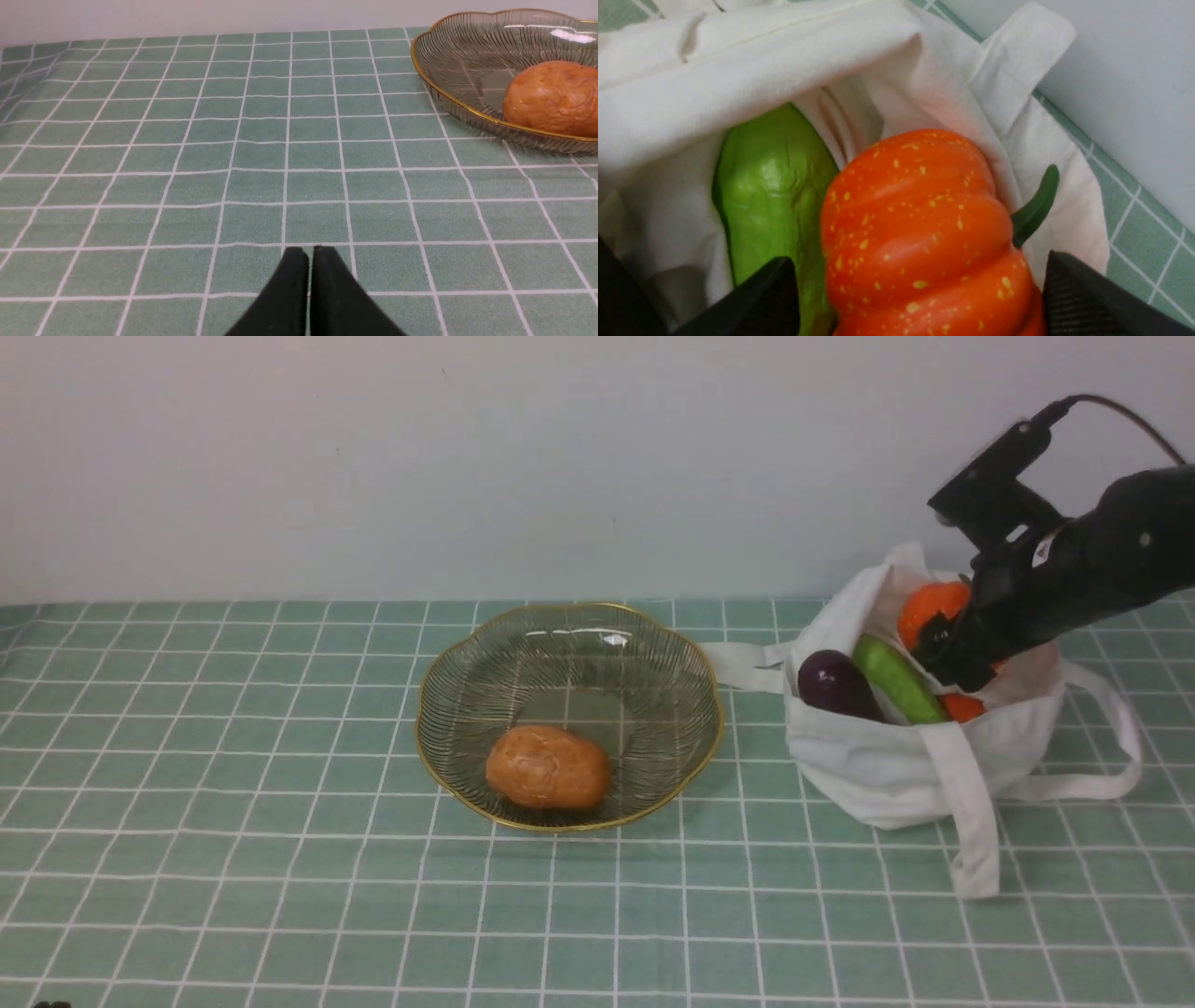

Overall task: Take vegetables from cloth bag on blue coffee tablecloth place on plate.
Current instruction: 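Reach into the cloth bag toward the pumpkin with the right gripper, then move the pumpkin from the bag onto the plate with the right gripper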

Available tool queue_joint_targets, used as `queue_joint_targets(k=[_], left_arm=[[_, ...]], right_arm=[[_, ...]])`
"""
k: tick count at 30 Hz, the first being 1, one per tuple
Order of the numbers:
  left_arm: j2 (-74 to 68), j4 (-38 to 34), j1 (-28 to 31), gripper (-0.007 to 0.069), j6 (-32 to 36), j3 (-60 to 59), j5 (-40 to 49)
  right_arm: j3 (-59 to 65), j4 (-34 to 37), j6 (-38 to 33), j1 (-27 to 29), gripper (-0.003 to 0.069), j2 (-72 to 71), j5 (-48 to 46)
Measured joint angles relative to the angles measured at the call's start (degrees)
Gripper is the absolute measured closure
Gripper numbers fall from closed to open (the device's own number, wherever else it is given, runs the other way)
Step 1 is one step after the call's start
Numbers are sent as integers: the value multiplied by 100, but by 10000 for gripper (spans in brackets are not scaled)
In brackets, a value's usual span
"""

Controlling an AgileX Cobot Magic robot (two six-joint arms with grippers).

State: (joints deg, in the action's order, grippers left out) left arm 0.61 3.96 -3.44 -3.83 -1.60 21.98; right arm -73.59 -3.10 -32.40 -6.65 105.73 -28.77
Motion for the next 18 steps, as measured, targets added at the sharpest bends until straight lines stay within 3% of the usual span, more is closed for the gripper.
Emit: queue_joint_targets(k=[2,3,13,18], left_arm=[[0,0,0,632,0,0,0],[0,0,0,632,0,0,0],[0,0,0,632,0,0,0],[0,0,0,632,0,0,0]], right_arm=[[-11,-62,12,0,92,21,0],[-11,-140,20,0,159,23,-6],[-11,-282,39,-1,162,-201,-339],[-11,187,43,-1,162,-868,-637]])
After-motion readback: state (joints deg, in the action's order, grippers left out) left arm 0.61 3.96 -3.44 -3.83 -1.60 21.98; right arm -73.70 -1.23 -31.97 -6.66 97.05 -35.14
